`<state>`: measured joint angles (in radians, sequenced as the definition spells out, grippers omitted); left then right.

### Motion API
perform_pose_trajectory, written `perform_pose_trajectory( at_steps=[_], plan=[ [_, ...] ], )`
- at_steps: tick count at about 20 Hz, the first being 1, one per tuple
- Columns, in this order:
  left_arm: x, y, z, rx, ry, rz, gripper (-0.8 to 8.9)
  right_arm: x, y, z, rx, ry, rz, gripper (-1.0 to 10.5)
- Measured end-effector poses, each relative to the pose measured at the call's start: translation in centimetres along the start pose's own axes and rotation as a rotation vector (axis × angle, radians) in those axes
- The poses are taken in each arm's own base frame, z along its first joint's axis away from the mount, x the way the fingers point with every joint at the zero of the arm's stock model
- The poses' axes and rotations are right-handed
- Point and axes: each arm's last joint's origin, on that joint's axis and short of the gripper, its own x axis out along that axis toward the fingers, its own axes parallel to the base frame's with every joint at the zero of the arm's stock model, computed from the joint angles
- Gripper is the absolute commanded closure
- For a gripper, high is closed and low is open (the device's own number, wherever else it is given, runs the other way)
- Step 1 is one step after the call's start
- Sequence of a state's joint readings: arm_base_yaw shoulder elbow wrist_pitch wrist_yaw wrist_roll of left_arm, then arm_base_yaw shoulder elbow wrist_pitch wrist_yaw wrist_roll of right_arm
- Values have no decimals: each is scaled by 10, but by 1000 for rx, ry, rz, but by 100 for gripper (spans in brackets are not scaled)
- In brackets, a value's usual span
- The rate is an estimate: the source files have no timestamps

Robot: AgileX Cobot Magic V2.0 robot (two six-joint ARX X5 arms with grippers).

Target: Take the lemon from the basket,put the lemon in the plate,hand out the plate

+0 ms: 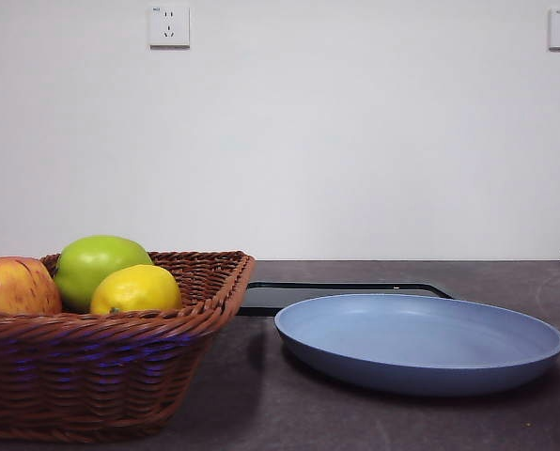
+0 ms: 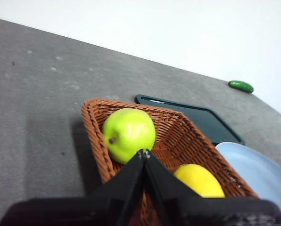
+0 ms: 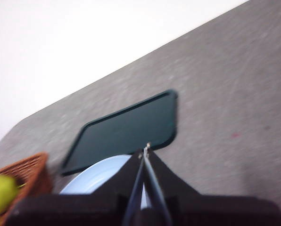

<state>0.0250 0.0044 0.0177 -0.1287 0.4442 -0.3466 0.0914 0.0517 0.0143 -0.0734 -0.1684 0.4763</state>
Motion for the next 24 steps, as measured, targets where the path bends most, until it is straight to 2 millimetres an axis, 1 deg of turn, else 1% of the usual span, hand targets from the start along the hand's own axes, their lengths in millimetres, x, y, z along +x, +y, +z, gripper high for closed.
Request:
perform_pose_trajectory(
  at_steps=[2, 4, 7, 11, 15, 20, 24],
  plan=[
    [0, -1, 2, -6, -11, -20, 806, 0, 1, 0, 8, 18, 31, 944],
    [0, -2, 3, -9, -18, -30, 806, -2, 2, 1, 21, 48, 22, 945],
    [-3, -5, 8, -40, 9, -6, 806, -7, 9, 14, 33, 89, -4, 945],
    [-11, -16, 32, -47, -4, 47, 806, -14, 24, 39, 23, 126, -22, 944],
    [-15, -26, 56, -43, -12, 60, 806, -16, 37, 64, -3, 196, -54, 944],
    [-12, -35, 83, -36, 22, 60, 806, -11, 52, 95, -51, 267, -79, 944],
    [-6, -41, 105, -30, 87, 40, 806, -2, 61, 115, -91, 362, -110, 944]
  ],
)
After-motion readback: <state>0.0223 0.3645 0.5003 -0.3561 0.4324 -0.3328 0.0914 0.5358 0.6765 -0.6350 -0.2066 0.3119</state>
